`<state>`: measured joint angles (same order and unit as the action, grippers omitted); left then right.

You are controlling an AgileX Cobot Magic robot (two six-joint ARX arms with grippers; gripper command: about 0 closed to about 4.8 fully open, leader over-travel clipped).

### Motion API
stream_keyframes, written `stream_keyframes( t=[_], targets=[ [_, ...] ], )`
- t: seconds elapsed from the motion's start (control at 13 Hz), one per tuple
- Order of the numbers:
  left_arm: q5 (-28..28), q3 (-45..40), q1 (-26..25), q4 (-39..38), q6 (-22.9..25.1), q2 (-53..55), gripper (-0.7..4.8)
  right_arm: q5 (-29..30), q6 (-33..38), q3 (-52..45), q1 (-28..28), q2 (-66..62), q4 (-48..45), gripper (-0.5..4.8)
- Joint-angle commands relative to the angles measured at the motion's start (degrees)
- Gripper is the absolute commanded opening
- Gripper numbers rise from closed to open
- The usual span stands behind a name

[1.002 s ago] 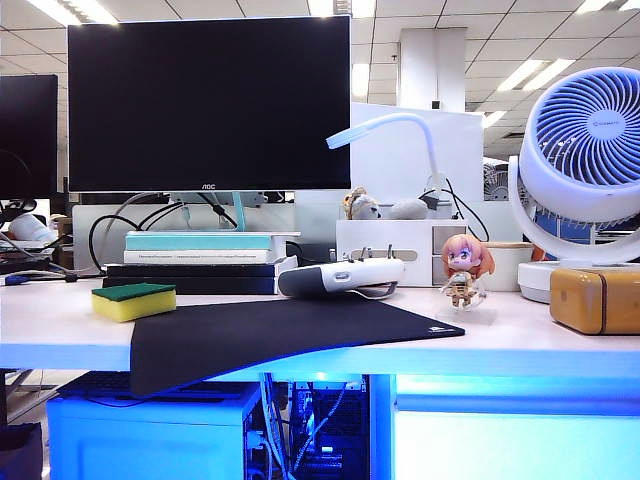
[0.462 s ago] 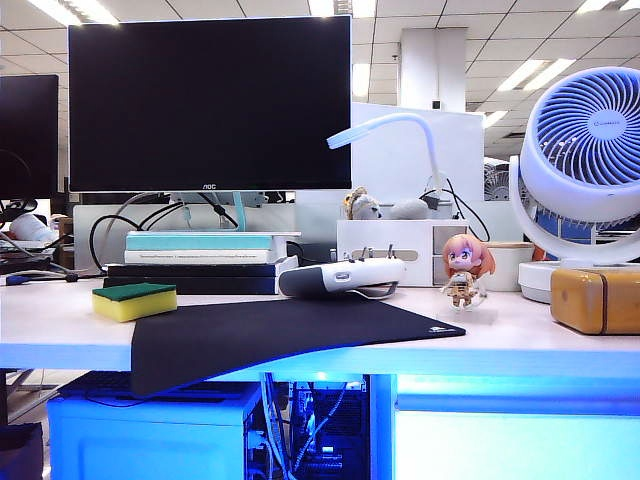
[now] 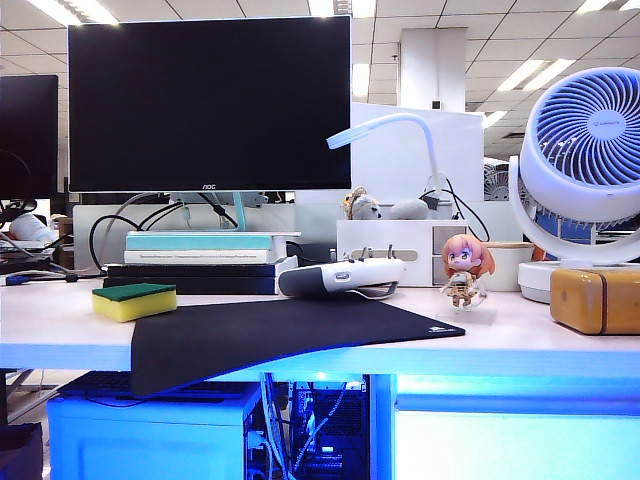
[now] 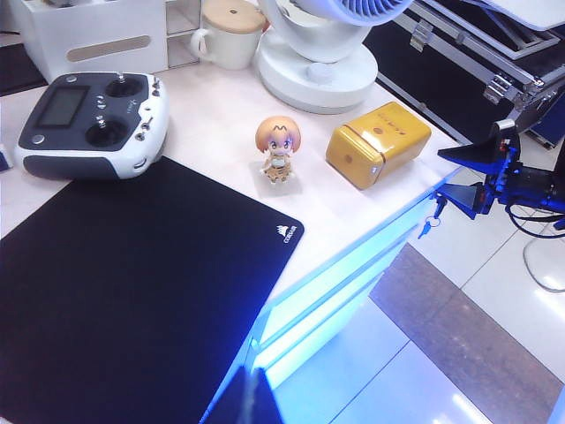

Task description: Open the drawer, place the cleaning sponge inside, then close the drawer.

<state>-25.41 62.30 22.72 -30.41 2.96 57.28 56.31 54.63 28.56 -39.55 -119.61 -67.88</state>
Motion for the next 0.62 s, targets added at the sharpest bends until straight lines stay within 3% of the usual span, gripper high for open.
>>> stream_keyframes(
  t=[0.08,0.15,0.62],
  targets=[
    [-0.3,0.3,0.0,0.9,-0.2,-0.2,-0.06,5.7,1.6,1.5,0.2,-0.3,-9.7,4.79],
    [-0.3,0.3,0.0,0.9,-0.2,-0.2,-0.06,5.4,3.9,0.7,0.1,0.2,-13.3,4.79],
    [-0.3,0.3,0.0,0.9,-0.2,-0.2,-0.06,5.0,2.7,-3.5,0.1,0.9,-13.3,4.79]
  ],
)
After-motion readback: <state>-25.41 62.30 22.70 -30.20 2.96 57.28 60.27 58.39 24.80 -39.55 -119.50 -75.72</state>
